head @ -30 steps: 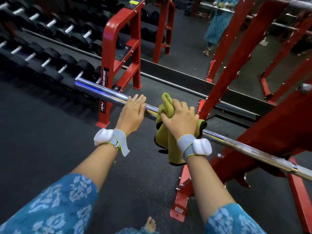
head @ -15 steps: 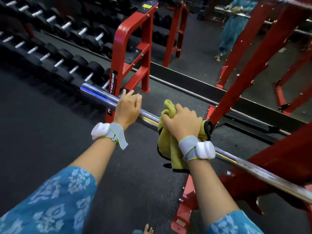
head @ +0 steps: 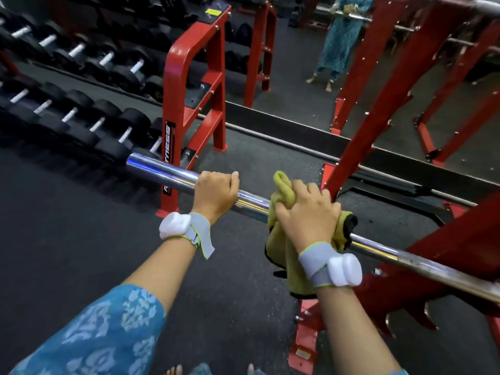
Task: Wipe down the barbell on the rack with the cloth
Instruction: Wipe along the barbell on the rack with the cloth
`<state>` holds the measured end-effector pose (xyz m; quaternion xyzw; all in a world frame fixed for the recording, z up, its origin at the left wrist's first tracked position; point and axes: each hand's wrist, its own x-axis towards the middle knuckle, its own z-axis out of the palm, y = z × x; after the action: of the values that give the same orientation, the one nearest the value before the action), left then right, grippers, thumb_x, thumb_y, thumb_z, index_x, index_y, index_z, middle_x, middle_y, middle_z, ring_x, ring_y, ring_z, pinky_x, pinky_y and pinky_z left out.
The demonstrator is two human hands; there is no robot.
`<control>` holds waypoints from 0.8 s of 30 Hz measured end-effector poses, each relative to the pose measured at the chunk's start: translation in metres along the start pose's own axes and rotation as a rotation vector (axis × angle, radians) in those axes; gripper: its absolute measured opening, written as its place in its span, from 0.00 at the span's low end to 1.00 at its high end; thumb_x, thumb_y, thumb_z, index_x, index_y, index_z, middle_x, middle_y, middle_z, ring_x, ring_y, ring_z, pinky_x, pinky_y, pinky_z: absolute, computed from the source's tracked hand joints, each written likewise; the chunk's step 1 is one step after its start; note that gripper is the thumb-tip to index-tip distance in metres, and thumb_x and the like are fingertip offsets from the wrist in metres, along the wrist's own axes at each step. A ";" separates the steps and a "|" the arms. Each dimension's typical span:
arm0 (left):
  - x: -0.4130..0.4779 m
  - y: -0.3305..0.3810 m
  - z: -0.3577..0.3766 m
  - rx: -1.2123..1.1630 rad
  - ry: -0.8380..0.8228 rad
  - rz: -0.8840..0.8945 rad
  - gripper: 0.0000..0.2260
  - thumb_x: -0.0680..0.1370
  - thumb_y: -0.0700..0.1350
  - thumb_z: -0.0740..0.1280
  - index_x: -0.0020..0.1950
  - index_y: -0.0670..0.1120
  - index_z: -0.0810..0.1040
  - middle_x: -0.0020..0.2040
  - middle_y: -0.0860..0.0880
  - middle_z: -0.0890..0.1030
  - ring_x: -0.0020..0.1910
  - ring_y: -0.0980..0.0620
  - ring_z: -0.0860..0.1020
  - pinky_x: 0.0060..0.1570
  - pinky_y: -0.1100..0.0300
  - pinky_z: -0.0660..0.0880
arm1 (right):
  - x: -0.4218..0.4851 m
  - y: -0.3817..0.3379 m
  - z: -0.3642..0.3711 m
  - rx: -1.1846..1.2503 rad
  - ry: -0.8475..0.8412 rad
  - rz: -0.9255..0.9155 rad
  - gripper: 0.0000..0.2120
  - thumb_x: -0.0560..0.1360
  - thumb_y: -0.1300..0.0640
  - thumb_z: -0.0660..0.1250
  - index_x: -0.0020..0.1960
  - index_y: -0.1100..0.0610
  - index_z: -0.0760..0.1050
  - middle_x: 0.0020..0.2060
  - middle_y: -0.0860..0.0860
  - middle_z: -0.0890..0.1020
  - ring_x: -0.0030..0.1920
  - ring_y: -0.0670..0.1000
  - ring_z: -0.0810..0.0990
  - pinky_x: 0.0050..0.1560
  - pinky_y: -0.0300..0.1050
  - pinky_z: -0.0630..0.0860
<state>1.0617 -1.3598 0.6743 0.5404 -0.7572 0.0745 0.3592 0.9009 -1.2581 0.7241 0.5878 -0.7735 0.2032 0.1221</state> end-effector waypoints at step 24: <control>0.004 -0.005 0.006 0.088 0.060 0.143 0.21 0.75 0.45 0.56 0.22 0.45 0.72 0.20 0.45 0.74 0.20 0.44 0.72 0.26 0.61 0.65 | -0.024 -0.064 0.017 0.008 0.053 -0.052 0.23 0.62 0.45 0.57 0.51 0.52 0.79 0.47 0.52 0.80 0.42 0.59 0.76 0.40 0.51 0.69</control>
<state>1.0628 -1.3684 0.6709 0.4976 -0.7789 0.1494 0.3512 0.9699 -1.2602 0.7096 0.6027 -0.7535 0.2186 0.1456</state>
